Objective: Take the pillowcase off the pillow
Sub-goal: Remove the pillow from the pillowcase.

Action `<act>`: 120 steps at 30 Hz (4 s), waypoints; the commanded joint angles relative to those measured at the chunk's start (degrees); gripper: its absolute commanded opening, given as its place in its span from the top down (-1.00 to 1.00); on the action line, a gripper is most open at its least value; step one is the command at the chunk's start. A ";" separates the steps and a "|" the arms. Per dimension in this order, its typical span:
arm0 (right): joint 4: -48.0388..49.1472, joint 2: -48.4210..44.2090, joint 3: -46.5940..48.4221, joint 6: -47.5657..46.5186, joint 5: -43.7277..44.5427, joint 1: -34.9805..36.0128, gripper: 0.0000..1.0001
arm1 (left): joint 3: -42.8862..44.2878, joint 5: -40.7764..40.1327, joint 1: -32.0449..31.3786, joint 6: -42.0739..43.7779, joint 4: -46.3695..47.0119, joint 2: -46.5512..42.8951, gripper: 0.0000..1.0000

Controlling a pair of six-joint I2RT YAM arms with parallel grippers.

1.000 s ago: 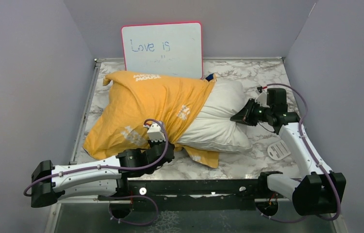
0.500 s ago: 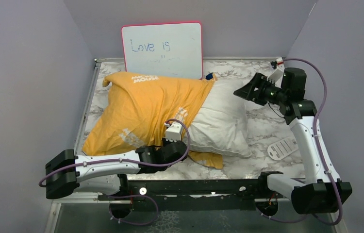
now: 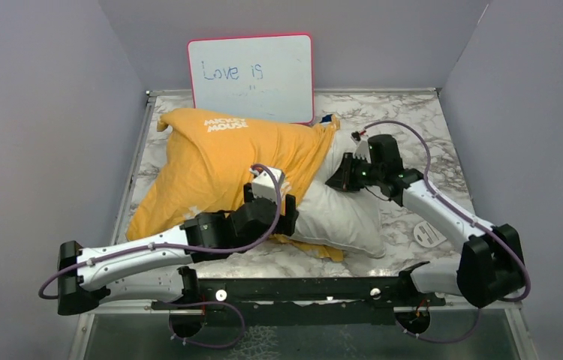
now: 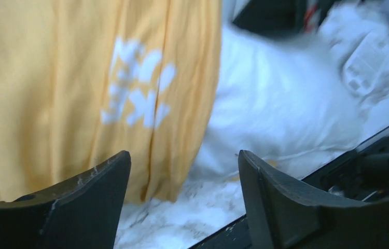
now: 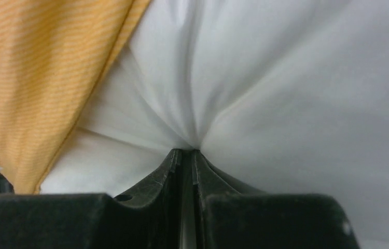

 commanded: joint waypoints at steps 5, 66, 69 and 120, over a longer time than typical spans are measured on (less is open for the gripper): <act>4.65 -5.31 -22.95 3.71 -2.84 0.81 0.69 | 25.27 4.58 12.92 20.18 -1.52 9.44 -0.73; 5.56 -8.32 2.90 -2.61 -22.30 -17.72 0.99 | 49.30 52.56 33.33 30.98 3.74 40.01 -0.50; 6.85 -10.44 2.02 -2.69 -20.93 -17.73 0.99 | 56.20 54.08 33.49 31.91 -2.45 46.67 -0.51; 0.39 -12.20 6.80 -0.84 -5.23 -21.09 0.99 | 52.78 76.96 40.27 35.95 -7.35 44.18 -0.61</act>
